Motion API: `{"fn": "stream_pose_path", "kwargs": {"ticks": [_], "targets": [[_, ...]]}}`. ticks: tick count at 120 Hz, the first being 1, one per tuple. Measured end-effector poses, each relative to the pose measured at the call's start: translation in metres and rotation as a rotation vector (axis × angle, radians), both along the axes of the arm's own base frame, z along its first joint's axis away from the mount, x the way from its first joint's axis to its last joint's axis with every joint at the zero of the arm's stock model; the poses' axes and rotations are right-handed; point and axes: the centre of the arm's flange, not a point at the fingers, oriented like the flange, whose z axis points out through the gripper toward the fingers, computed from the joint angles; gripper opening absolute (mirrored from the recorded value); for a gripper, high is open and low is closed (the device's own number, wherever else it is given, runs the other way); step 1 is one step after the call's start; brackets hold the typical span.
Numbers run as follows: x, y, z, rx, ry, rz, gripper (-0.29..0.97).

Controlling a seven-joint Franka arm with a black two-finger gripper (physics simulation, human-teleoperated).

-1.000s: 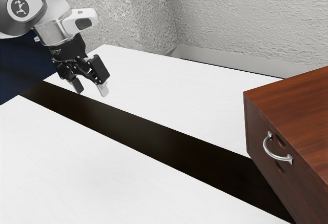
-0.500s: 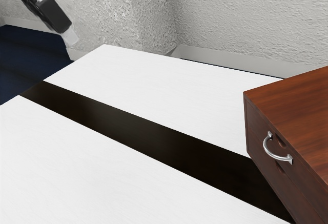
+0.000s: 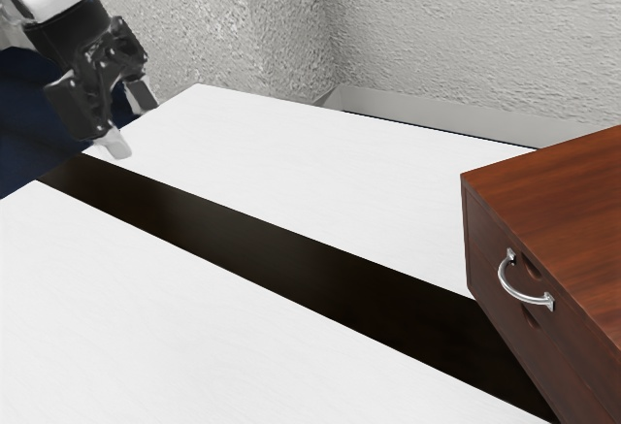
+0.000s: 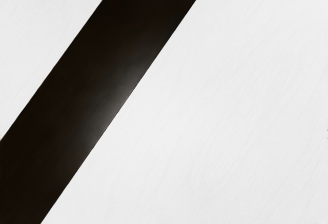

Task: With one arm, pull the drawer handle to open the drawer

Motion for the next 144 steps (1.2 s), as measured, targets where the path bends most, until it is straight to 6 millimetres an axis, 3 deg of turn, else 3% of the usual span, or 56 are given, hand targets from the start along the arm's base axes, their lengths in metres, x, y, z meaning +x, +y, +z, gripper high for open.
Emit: {"fn": "stream_pose_path", "kwargs": {"ticks": [7, 12, 24, 38, 47, 56, 67, 89, 101, 125, 135, 144], "targets": [[-0.016, -0.031, 0.021, 0.01, -0.074, -0.145, 0.68], [-0.025, -0.042, 0.032, 0.009, -0.114, -0.222, 0.68], [-0.03, -0.061, 0.027, 0.01, -0.133, -0.375, 0.68], [-0.023, -0.116, -0.004, 0.026, -0.097, -0.585, 0.68], [-0.027, -0.144, -0.014, 0.031, -0.109, -0.69, 0.68], [-0.037, -0.161, -0.055, 0.038, -0.109, -0.741, 0.67], [-0.046, -0.171, -0.082, 0.044, -0.177, -0.829, 0.6], [-0.011, -0.2, -0.123, 0.069, -0.283, -0.979, 0.52], [-0.007, -0.227, -0.126, 0.1, -0.343, -1.036, 0.5], [0.012, -0.281, -0.164, 0.148, -0.357, -1.107, 0.47], [0.021, -0.29, -0.176, 0.16, -0.369, -1.107, 0.46], [0.028, -0.292, -0.172, 0.169, -0.401, -1.097, 0.45]]}}
